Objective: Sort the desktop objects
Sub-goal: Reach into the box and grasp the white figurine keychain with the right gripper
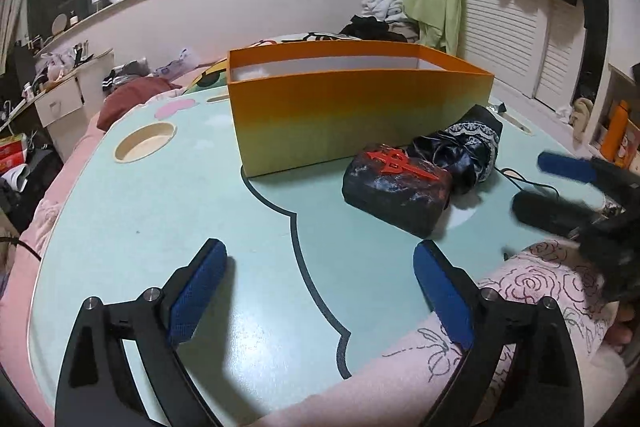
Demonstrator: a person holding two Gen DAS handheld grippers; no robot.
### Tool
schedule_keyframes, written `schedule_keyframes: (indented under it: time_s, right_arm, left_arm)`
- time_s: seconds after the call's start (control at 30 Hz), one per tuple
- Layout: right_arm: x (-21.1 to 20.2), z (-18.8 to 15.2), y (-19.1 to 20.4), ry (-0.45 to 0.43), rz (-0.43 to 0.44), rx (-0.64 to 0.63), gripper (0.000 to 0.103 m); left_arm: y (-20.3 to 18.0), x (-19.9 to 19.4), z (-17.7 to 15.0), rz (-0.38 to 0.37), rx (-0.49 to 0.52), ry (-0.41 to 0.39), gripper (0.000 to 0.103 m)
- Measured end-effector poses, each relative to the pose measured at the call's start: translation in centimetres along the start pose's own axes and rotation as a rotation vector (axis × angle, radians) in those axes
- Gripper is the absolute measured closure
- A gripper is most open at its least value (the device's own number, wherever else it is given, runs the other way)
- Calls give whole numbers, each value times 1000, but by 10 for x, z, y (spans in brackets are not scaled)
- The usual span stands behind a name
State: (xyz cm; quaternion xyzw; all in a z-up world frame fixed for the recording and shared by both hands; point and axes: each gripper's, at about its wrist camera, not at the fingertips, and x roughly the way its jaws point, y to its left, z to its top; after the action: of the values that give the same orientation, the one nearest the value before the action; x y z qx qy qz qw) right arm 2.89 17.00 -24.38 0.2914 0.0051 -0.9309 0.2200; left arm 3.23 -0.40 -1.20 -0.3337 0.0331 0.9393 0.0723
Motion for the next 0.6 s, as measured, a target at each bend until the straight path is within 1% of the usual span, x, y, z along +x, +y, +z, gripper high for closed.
schedule_keyframes:
  time_s: [0.03, 0.1, 0.13, 0.17, 0.2, 0.27, 0.33, 0.4, 0.43, 0.5, 0.57, 0.6]
  right_arm:
    - [-7, 7, 4, -27, 23, -9, 13]
    - [-13, 22, 7, -49, 62, -6, 23]
    - [-14, 36, 7, -52, 89, 5, 33]
    - [-11, 52, 7, -45, 111, 23, 45]
    - [-3, 73, 5, -21, 131, 51, 50]
    - [23, 106, 1, 51, 150, 101, 65]
    - [64, 139, 0, 162, 168, 138, 66]
    - [107, 156, 3, 261, 156, 155, 66]
    - [127, 160, 5, 314, 157, 170, 66]
    - [164, 163, 12, 418, 194, 217, 66]
    - [185, 162, 21, 467, 201, 223, 66]
    - [193, 163, 27, 479, 177, 204, 66]
  left_arm:
    - [-1, 0, -1, 1, 1, -1, 9]
    - [-1, -2, -1, 2, 1, -5, 9]
    - [-1, -3, -1, 2, 1, -7, 9]
    - [-1, -6, -2, 1, 1, -8, 9]
    - [-1, -6, -2, 1, 2, -8, 9]
    - [-1, -6, -1, 0, 2, -9, 9]
    - [0, -5, -1, -3, 4, -12, 9]
    - [0, -5, 0, -5, 6, -13, 9]
    - [0, -5, 0, -6, 6, -14, 9]
    - [-1, -6, 0, -7, 8, -15, 9]
    - [-1, -6, 0, -7, 8, -16, 9]
    - [-1, -6, 0, -7, 8, -15, 9]
